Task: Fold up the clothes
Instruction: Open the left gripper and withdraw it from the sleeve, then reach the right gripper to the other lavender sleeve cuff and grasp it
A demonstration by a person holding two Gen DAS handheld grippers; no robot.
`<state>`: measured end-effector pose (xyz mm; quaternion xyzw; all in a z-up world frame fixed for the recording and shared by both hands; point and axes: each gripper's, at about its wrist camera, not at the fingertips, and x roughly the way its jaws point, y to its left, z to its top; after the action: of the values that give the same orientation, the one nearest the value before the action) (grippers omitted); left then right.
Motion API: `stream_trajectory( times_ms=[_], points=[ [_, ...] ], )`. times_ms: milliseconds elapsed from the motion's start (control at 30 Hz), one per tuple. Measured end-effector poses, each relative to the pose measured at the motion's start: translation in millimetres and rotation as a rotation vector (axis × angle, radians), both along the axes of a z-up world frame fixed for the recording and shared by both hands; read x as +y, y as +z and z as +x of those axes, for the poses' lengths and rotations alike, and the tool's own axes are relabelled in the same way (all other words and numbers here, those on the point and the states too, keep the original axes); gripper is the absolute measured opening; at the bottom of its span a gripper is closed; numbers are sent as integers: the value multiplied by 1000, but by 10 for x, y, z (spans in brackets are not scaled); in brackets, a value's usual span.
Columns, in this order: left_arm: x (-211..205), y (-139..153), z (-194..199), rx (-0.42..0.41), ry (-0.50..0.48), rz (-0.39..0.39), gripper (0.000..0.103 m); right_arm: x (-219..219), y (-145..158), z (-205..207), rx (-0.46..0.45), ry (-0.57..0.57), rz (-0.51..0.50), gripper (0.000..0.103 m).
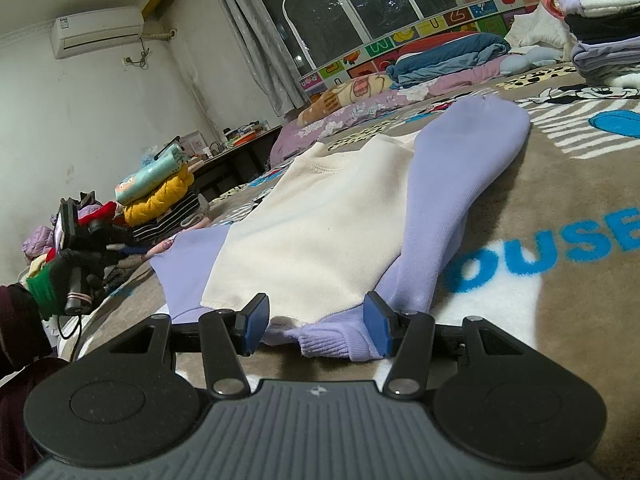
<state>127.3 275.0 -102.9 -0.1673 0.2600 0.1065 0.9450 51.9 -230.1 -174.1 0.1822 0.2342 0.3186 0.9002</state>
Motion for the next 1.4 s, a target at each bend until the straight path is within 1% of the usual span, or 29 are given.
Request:
stream_trajectory(
  times_ms=[100, 133, 200, 233, 267, 300, 333, 400, 433, 467, 500, 533, 567, 633, 667, 700, 733, 833, 900, 933, 967, 1000, 1033, 1100, 1200, 1233, 1300, 1400],
  points=[
    [-447, -47, 170, 28, -191, 54, 12, -5, 3, -11, 0, 1, 0, 53],
    [-561, -76, 247, 43, -234, 78, 12, -6, 3, -11, 0, 1, 0, 53],
    [-714, -151, 424, 78, -291, 124, 12, -7, 7, -8, 0, 1, -1, 53],
    [-737, -188, 505, 96, -286, 154, 15, -7, 8, -10, -1, 1, -1, 53],
    [-705, -220, 574, 118, -250, 194, 15, -8, 8, -9, -1, 1, -1, 53],
    [-583, -232, 620, 128, -194, 190, 15, -10, 7, -9, 0, 1, 0, 53],
    [-426, -233, 656, 131, -131, 164, 15, -13, 7, -10, 0, 2, 1, 53],
    [-133, -246, 690, 134, -36, 124, 15, -21, 7, -10, 0, 3, 3, 53],
    [0, -239, 684, 134, -12, 107, 7, -24, 7, -11, 0, 3, 5, 53],
    [120, -228, 669, 132, 2, 88, 8, -27, 6, -11, 0, 3, 6, 53],
    [203, -208, 662, 142, 47, 118, 8, -27, 6, -9, 0, 4, 9, 53],
    [258, -181, 652, 160, 110, 180, 9, -28, 5, -7, 1, 5, 10, 53],
    [340, -156, 604, 160, 149, 183, 9, -29, 5, -5, 1, 5, 10, 53],
    [484, -100, 460, 139, 191, 136, 9, -28, 6, -6, 1, 5, 11, 53],
    [499, -64, 376, 124, 199, 124, 9, -27, 6, -7, 1, 5, 10, 53],
    [465, -26, 291, 114, 201, 131, 9, -24, 7, -9, 1, 4, 8, 53],
    [394, 5, 216, 104, 192, 130, 9, -21, 8, -10, 1, 4, 7, 53],
    [47, 46, -26, 78, 133, 63, 10, -8, 13, -15, 1, 2, 1, 53],
    [-296, 38, -188, 69, 68, 18, 26, -1, 20, -15, 1, 1, -6, 53],
    [-498, 22, -274, 64, 29, -7, 45, 4, 29, -19, 0, 0, -14, 53],
    [-700, -13, -341, 64, -17, -29, 58, 16, 38, -23, -1, -2, -24, 53],
    [-902, -56, -399, 67, -64, -49, 58, 30, 48, -28, -3, -3, -38, 53],
    [-1103, -99, -452, 79, -115, -51, 58, 44, 58, -34, -6, -4, -51, 53],
    [-1471, -177, -539, 110, -206, -27, 58, 87, 90, -64, -13, -8, -93, 53],
    [-1823, -223, -679, 125, -287, 29, 58, 143, 167, -134, -8, -16, -150, 53],
    [-1878, -220, -718, 130, -303, 32, 58, 155, 202, -164, -1, -21, -162, 54],
    [-1928, -194, -785, 143, -324, 19, 59, 122, 290, -244, 2, -26, -152, 54],
    [-1933, -65, -842, 132, -325, -32, 59, -36, 458, -340, -29, -52, -59, 54]
  ],
)
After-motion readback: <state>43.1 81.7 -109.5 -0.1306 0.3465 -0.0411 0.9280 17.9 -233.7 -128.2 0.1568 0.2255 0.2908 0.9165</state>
